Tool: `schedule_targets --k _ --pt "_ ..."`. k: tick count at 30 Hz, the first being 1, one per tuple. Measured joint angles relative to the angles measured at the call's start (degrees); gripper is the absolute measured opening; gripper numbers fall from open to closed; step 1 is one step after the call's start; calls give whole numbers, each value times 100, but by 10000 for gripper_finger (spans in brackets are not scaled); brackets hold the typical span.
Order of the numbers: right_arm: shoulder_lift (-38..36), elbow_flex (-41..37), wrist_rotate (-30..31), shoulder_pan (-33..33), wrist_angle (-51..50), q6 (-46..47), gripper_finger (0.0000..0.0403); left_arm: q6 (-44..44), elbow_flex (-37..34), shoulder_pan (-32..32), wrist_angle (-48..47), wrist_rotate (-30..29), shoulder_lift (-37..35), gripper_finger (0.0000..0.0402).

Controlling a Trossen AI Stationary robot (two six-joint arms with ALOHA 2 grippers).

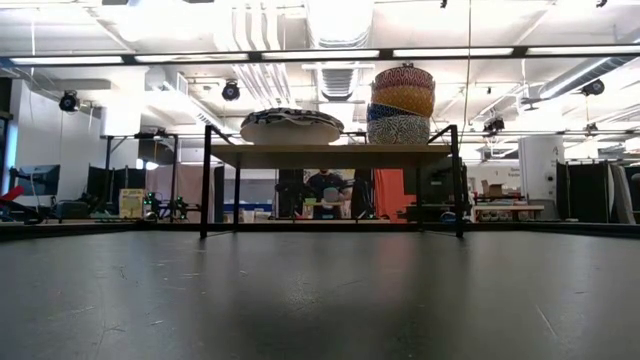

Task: Place and stack bowls onto a shelf
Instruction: Stack the white and blue bowl on top of the white and blue bowl on the shelf

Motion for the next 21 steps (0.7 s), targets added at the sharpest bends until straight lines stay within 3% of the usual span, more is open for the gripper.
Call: schedule_targets --k 9,14,21 --pt "165 -159 -202 0 21 -573 213 27 0 0 22 18 10 183" --pt "159 -159 -213 0 88 -1147 152 27 0 0 22 20 40 183" --pt "152 -21 -207 -4 297 -2201 36 9 0 0 -98 23 81 183"
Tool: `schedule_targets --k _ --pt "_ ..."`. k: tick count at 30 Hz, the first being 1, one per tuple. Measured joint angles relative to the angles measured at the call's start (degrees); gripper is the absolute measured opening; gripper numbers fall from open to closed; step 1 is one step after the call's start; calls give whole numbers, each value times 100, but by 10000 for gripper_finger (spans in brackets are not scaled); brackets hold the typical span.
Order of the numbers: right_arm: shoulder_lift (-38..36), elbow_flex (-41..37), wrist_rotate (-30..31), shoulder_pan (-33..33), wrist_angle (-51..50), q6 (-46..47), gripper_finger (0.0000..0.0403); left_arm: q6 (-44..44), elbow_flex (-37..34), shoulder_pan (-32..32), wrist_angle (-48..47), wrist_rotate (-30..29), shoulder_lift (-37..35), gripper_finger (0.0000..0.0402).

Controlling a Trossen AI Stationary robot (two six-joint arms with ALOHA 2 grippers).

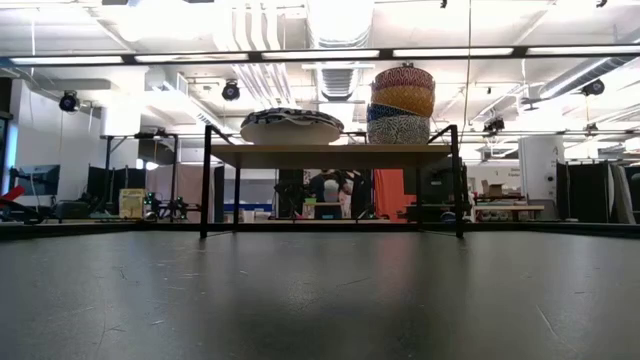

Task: Place and stack bowls onto a shelf
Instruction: Stack the white and blue bowl on top of the white and blue bowl on the shelf

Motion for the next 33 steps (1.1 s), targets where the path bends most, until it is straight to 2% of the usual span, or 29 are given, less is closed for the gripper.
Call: schedule_targets --k 2,5,7,10,13,17,20,22,26,33 --pt "0 92 -2 -25 3 -255 16 -63 0 0 -23 0 17 183" --pt "-9 323 1 -101 15 -660 11 -145 0 0 -173 35 43 183" --pt "-27 559 22 -165 13 -1108 10 -154 0 2 -282 274 72 183" --pt "-33 1036 54 -272 26 -2036 9 19 0 2 -381 1003 142 183" --pt "-33 1545 116 -393 57 -2962 9 433 0 0 -428 2029 220 183" --pt "-33 2169 575 -601 54 -3980 9 1057 -21 0 -461 3506 332 183" --pt "-33 2595 993 -760 86 -4825 9 1242 -33 -2 -450 4253 456 183" --pt "-33 2858 1240 -864 90 -5417 9 1321 -33 -13 -425 4435 557 183" --pt "-33 3408 1470 -1077 141 -6534 9 1417 -35 -22 -221 4402 784 183" --pt "-33 4166 1875 -1407 139 -7959 9 1441 -35 -24 10 4448 1059 183"
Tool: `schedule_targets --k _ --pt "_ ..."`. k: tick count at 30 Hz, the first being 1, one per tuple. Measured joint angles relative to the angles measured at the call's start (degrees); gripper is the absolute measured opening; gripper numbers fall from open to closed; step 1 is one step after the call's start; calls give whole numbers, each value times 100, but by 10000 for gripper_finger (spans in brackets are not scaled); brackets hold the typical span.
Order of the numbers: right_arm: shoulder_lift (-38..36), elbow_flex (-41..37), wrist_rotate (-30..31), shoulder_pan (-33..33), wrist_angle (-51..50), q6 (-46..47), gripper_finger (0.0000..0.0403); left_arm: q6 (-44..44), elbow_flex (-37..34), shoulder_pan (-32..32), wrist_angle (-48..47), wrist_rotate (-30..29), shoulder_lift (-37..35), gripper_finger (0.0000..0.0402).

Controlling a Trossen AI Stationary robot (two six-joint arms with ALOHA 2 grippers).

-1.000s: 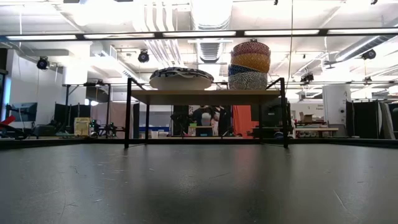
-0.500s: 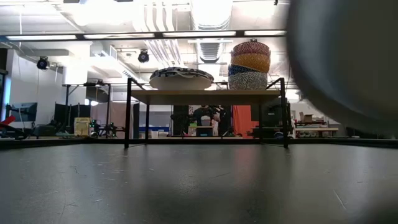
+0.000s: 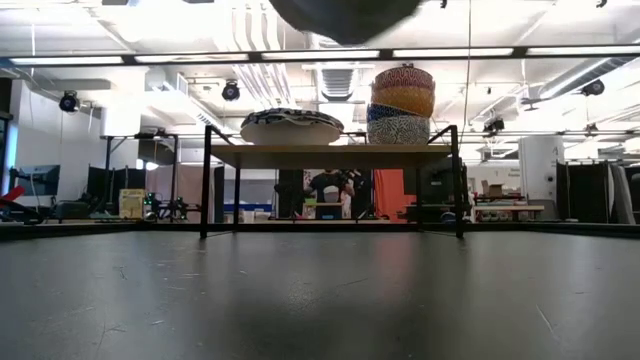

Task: Place and stack bowls onto a shelf
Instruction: Stack the white and blue bowl on top of the white and blue bowl on the shelf

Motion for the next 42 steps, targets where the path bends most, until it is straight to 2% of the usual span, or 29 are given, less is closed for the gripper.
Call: schedule_targets --k 7,21,24,26,28,31,39,42 --pt "2 333 -59 -364 -5 -935 9 125 2 -129 422 4 104 183" --pt "7 330 -218 -857 -42 -1942 9 70 0 -253 932 15 280 183" --pt "7 330 -216 -910 -42 -2009 9 -20 2 -276 1054 -64 336 182" --pt "7 330 -216 -920 -45 -2012 9 -185 2 -277 1114 -325 338 178" --pt "8 330 -216 -920 -45 -2010 9 -363 2 -275 1143 -566 335 168" --pt "7 330 -216 -920 -46 -1940 9 -627 2 -275 1141 -599 343 141" --pt "7 322 -233 -915 -102 -1861 12 -1061 0 -296 1076 -505 447 22" --pt "9 322 -211 -920 -54 -1839 30 -1082 1 -302 1102 -413 453 8"
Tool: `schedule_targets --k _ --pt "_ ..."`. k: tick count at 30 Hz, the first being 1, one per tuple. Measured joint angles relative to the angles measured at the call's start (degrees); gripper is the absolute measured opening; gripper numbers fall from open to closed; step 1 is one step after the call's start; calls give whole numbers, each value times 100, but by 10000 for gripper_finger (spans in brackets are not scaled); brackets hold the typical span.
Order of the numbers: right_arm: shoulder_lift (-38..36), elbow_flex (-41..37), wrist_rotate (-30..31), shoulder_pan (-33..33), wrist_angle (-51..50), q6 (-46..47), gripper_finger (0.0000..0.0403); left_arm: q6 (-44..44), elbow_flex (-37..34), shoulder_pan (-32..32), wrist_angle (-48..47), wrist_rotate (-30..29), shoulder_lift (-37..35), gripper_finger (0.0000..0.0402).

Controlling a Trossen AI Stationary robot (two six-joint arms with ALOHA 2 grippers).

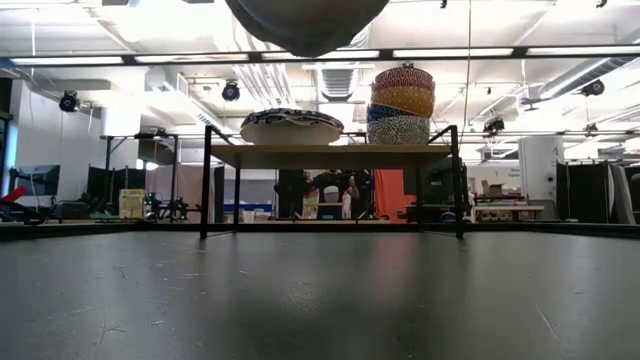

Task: Place and stack bowls onto a shelf
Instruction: Stack the white and blue bowl on top of the white and blue bowl on the shelf

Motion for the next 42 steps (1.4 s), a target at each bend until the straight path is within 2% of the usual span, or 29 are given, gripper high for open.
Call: schedule_targets --k 7,13,18,22,24,27,31,36,39,42 --pt "0 65 15 -4 18 266 105 -90 0 -80 -18 20 -27 4" --pt "-1 473 119 -2 -305 348 174 -243 1 -87 -316 30 -37 1" --pt "-9 848 556 -5 -916 351 216 -307 1 -85 -342 30 -39 0" --pt "-9 1079 1269 -52 -1630 352 239 -304 8 -85 -403 -128 -42 0" --pt "-9 1231 1646 -66 -2100 352 246 -259 102 -77 -643 -472 -42 0" --pt "-13 1423 2010 -96 -2641 419 251 -68 338 -72 -1029 -1451 -46 0" --pt "-11 1644 2042 -200 -3201 974 245 508 709 -62 -1485 -2621 -48 0" --pt "-13 1692 2241 -352 -3743 1559 231 1116 826 207 -1421 -4176 -36 0" --pt "-13 1689 2264 -416 -4013 1660 226 1252 733 557 -1194 -4658 0 0" --pt "-13 1676 2274 -450 -4081 1710 224 1373 534 1025 -854 -4745 46 0"
